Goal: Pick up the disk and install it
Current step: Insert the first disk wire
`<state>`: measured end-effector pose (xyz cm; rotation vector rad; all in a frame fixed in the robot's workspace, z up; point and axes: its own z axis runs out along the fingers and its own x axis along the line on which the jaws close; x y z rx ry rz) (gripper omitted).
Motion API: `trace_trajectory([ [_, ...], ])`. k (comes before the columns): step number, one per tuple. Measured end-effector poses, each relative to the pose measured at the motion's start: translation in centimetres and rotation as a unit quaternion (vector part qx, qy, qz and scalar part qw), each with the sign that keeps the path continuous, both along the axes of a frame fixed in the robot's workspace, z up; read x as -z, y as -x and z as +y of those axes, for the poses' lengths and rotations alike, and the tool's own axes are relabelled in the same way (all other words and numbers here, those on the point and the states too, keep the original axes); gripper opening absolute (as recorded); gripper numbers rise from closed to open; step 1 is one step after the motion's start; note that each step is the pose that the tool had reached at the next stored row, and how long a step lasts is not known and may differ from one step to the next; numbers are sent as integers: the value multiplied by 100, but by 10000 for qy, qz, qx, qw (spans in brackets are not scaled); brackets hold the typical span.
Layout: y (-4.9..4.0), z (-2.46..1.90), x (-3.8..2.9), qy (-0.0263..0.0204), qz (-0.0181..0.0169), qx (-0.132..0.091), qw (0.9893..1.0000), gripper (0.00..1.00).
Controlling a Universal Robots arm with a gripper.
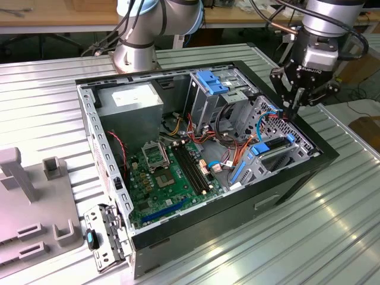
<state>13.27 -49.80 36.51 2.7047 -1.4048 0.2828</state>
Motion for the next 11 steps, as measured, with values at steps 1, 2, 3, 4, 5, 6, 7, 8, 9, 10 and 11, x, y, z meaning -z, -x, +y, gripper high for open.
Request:
trace_trajectory([
  [1,0,0,2,0,0,338,9994,17],
  [2,0,0,2,0,0,479,9988,17],
  [3,0,0,2,0,0,559,9984,17],
  [4,0,0,2,0,0,657,9978,17],
  [5,0,0,3,1,0,775,9970,17],
  [6,0,0,3,1,0,925,9957,17],
  [7,0,0,4,1,0,1088,9941,17],
  [8,0,0,5,0,0,1188,9929,17],
  [9,0,0,5,0,0,1281,9918,17],
  [10,0,0,6,0,0,1383,9904,17],
  [11,0,0,7,0,0,1464,9892,17],
])
